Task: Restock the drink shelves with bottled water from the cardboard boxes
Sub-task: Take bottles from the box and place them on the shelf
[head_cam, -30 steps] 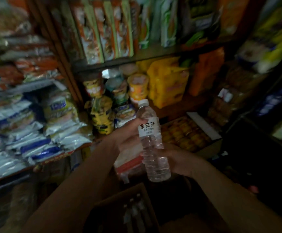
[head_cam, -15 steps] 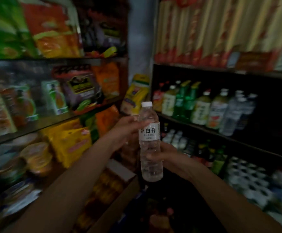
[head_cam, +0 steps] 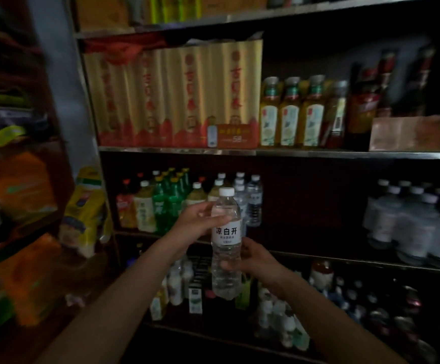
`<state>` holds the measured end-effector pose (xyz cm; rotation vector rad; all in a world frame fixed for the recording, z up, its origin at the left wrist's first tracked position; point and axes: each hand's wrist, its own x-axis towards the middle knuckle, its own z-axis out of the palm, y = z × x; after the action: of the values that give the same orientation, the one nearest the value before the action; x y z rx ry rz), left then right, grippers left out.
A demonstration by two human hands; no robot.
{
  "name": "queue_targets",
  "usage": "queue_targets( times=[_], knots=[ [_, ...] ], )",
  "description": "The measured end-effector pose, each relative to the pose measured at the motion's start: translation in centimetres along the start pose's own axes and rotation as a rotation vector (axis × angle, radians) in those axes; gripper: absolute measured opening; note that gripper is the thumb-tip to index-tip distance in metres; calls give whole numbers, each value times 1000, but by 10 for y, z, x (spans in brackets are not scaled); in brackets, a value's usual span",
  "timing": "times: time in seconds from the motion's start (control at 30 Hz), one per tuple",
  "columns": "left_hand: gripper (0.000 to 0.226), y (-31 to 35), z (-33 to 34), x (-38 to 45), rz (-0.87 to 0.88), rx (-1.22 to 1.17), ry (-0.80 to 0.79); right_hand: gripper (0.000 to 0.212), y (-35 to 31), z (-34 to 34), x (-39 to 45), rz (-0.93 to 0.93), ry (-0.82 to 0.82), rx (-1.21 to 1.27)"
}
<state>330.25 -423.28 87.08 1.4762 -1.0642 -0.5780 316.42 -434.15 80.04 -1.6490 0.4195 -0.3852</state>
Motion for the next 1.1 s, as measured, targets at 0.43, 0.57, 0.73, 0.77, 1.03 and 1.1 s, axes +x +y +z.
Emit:
queue_targets(
  times=[0.43,0.57,0.73,0.77,1.03,1.1],
  knots=[
    [27,-24,47,154,50,181,-171,54,42,-110,92,40,295,-79],
    [47,-43,62,192,81,319,-121,51,59,-136,119,69,337,-150],
    [39,-41,74,225,145,652,-104,54,75,-169,159,61,316,-272],
    [40,-40,75,233,164,703,-105,55,78,-173,165,73,302,-280],
    [16,-35,76,292,128,1024,-202,63,106,-188,214,132,283,-258],
    [19,-36,74,305,113,1088,-194,63,106,-189,227,107,288,-285]
  ],
)
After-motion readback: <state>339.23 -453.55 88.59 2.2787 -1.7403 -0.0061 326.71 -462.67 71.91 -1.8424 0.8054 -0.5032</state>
